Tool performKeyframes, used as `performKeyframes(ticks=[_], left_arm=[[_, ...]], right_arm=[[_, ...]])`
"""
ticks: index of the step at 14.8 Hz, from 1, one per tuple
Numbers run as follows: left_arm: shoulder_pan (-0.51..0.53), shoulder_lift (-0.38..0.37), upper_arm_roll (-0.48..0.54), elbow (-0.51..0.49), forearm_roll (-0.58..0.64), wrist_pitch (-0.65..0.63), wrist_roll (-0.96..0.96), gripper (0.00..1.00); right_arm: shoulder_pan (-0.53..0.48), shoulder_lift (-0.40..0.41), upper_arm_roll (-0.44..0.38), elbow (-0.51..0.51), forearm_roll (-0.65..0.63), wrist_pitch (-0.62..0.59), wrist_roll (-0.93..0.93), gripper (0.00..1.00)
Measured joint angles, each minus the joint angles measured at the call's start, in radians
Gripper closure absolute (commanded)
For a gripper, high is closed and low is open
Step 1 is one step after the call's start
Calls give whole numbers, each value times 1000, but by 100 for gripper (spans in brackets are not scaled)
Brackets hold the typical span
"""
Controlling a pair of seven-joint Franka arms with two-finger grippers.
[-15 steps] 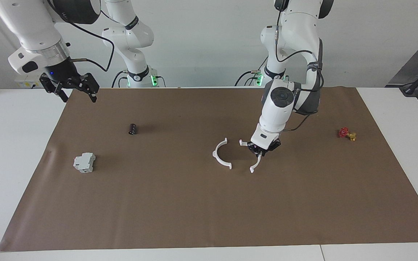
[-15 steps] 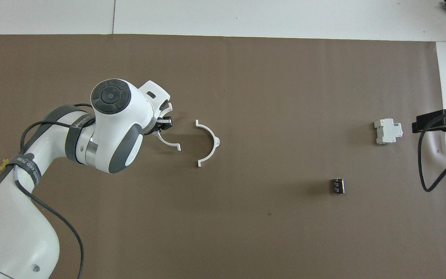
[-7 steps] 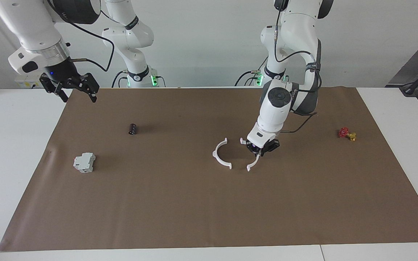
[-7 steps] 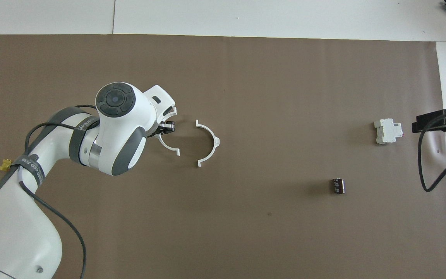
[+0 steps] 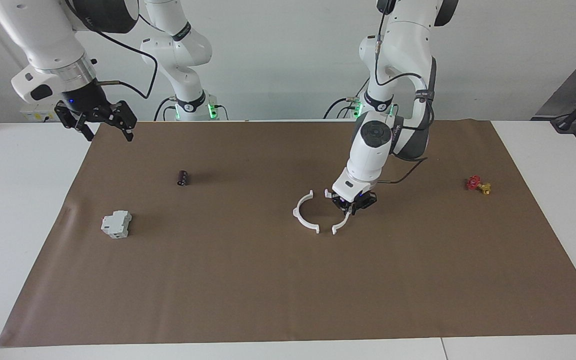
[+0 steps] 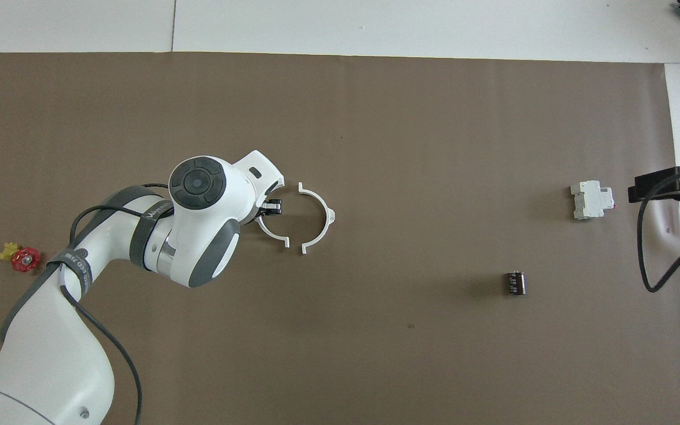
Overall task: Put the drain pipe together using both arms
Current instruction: 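Align and press the held half-ring against the placed half-ring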
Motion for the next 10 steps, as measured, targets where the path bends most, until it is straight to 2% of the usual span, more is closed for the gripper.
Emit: performKeyframes(ticks=[10], left_arm=[[-4, -5, -1, 0, 0, 6, -62, 100]], right_arm=[[0, 0, 0, 0, 0, 0, 0, 0]])
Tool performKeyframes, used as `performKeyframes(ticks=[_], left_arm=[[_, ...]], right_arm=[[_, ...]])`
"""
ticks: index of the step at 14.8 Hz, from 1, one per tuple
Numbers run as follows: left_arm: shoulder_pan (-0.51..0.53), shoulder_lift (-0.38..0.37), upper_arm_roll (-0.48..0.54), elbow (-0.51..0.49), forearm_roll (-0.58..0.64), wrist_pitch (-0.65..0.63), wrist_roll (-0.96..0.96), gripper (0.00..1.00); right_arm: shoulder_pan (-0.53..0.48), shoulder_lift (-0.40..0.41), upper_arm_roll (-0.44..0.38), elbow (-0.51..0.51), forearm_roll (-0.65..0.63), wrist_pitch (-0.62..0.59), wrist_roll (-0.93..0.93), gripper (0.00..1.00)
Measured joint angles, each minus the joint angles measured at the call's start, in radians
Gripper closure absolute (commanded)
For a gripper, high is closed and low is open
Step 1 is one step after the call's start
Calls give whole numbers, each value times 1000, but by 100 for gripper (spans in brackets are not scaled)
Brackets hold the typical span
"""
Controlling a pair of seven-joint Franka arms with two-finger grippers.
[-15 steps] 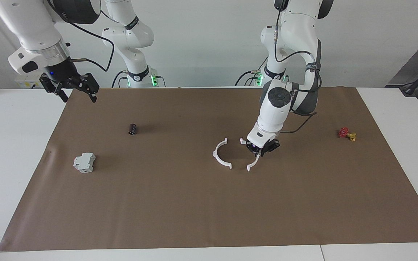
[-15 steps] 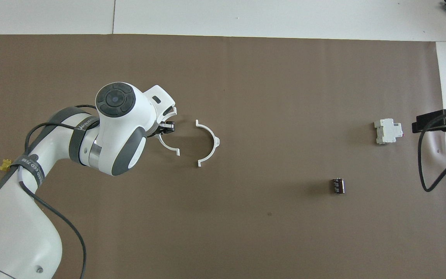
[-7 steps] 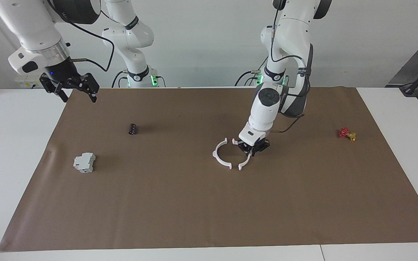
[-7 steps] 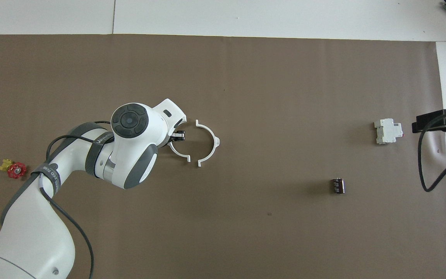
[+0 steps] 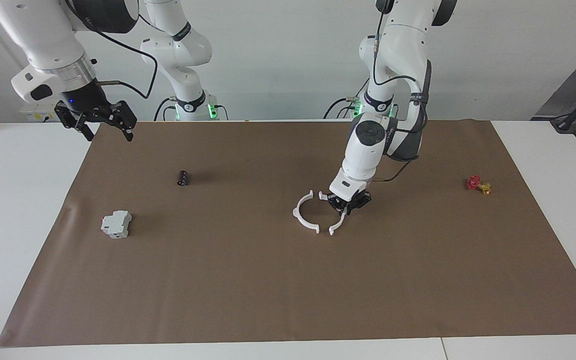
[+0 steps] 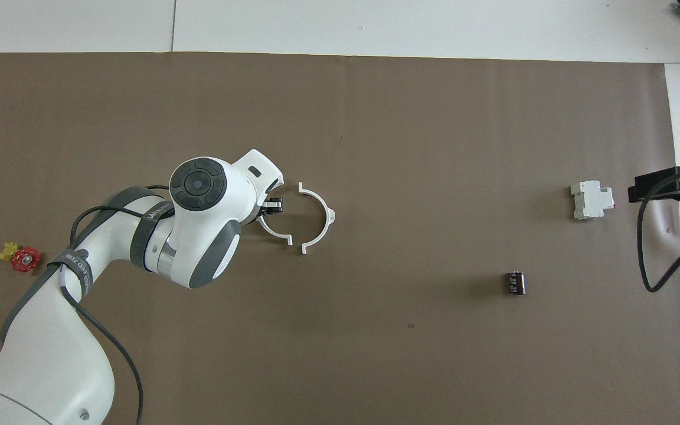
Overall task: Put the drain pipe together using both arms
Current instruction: 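Align and press the held half-ring against the placed half-ring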
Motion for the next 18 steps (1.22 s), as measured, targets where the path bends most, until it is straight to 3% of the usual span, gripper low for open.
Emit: performKeyframes(ticks=[18], left_arm=[[-33, 0, -2, -7, 23, 3, -14, 100]], right_arm=[[0, 0, 0, 0, 0, 0, 0, 0]])
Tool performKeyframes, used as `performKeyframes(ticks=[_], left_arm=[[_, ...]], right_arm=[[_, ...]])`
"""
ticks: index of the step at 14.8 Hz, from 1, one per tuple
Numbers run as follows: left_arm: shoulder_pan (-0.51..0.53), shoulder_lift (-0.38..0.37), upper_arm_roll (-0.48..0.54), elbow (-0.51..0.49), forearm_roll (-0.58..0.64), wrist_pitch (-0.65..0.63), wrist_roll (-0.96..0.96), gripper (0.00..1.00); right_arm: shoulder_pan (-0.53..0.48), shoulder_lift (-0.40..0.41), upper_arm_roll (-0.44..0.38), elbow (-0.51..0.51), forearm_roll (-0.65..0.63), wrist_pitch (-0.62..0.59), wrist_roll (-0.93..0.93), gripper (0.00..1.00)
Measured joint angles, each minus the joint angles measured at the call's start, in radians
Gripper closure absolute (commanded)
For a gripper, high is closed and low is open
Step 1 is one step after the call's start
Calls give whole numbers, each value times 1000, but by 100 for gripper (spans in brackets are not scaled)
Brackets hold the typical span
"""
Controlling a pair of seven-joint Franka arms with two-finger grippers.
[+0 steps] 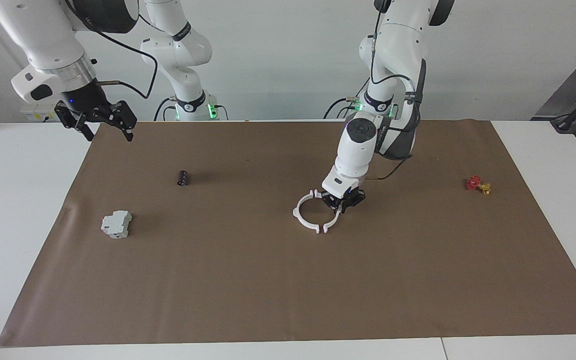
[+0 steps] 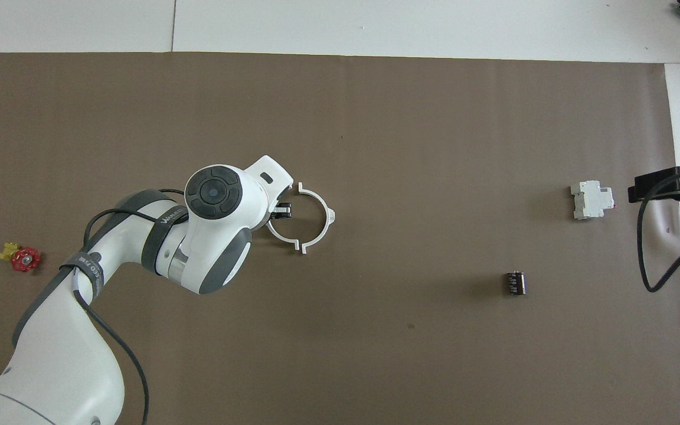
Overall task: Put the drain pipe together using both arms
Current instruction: 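Align and press the held half-ring against the placed half-ring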
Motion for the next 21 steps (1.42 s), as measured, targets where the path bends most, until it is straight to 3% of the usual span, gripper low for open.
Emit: performKeyframes(ticks=[21], left_arm=[[-5, 8, 0, -4, 37, 3, -6, 100]], right_arm=[[0, 0, 0, 0, 0, 0, 0, 0]])
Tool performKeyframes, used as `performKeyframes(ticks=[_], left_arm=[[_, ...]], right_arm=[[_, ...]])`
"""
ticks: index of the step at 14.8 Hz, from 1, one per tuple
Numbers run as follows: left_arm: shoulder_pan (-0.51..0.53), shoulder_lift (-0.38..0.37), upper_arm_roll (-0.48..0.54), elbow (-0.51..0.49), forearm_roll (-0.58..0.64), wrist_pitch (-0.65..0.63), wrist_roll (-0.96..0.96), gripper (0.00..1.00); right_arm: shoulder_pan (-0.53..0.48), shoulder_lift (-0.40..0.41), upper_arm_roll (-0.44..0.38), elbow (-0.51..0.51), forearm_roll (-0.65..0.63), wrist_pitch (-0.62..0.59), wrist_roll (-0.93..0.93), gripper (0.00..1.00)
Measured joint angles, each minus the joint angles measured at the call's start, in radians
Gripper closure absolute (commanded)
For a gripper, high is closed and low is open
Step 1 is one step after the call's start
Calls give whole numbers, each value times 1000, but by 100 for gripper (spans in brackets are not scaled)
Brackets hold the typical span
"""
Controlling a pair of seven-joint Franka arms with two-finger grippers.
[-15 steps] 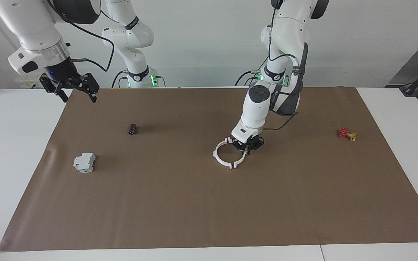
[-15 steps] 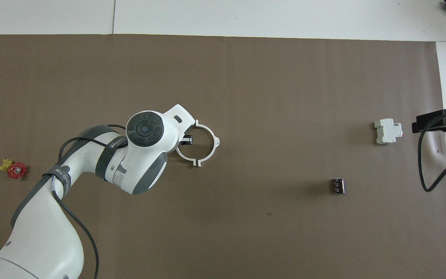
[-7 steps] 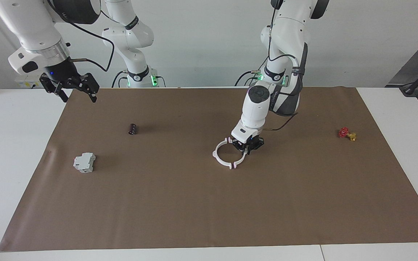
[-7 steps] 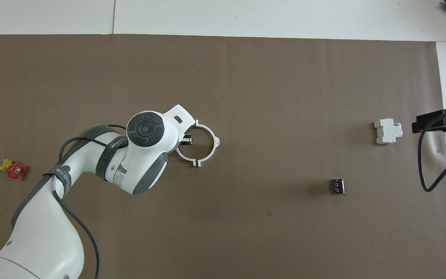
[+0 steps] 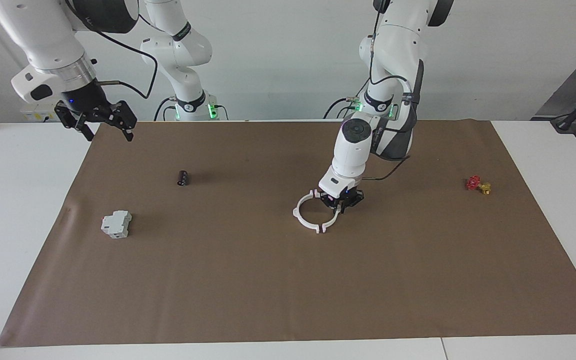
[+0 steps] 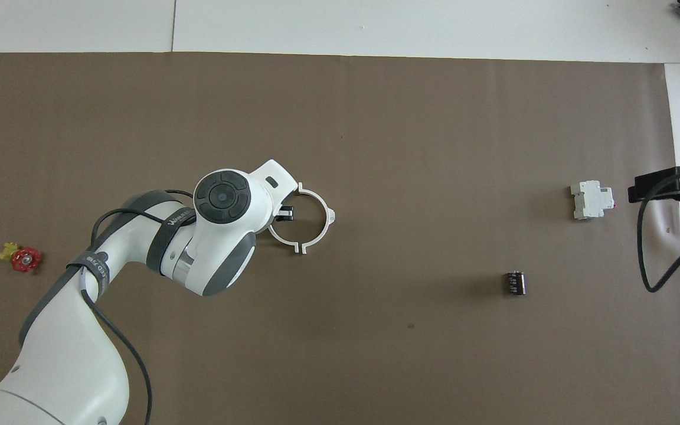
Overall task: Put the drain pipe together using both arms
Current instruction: 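Align and press the held half-ring against the placed half-ring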
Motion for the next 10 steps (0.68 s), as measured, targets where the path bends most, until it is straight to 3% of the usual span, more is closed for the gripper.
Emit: performKeyframes(ticks=[10], left_arm=[[-17, 6, 0, 0, 0, 6, -20, 100]], right_arm=[[0, 0, 0, 0, 0, 0, 0, 0]])
